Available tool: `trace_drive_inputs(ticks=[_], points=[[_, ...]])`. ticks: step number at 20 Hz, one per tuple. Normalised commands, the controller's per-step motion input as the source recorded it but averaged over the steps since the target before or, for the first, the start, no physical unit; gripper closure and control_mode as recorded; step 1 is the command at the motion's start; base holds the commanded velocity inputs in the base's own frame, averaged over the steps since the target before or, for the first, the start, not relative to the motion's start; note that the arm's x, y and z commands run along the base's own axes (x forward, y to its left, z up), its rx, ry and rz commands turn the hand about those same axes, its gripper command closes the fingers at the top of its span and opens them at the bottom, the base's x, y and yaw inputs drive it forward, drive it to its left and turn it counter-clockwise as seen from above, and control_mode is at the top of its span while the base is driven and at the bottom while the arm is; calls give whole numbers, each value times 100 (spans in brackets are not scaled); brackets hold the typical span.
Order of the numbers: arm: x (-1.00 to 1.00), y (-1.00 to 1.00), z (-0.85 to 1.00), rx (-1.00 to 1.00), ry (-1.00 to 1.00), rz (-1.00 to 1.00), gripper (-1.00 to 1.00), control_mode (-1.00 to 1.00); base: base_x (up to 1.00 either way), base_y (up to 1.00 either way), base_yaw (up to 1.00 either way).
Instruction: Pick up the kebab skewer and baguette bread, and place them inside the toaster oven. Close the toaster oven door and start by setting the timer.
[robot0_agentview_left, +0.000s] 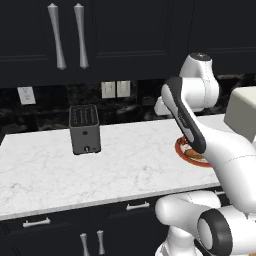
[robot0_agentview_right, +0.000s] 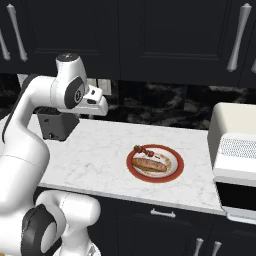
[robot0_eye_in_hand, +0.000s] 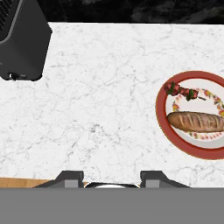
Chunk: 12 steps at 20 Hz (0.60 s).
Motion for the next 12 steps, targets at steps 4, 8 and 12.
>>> trace_drive_inputs(ticks=[4,8,12], points=[[0,0,0,0,0,0,-100,100,0,0,0],[0,0,0,0,0,0,-100,100,0,0,0],[0,0,0,0,0,0,-100,100,0,0,0]])
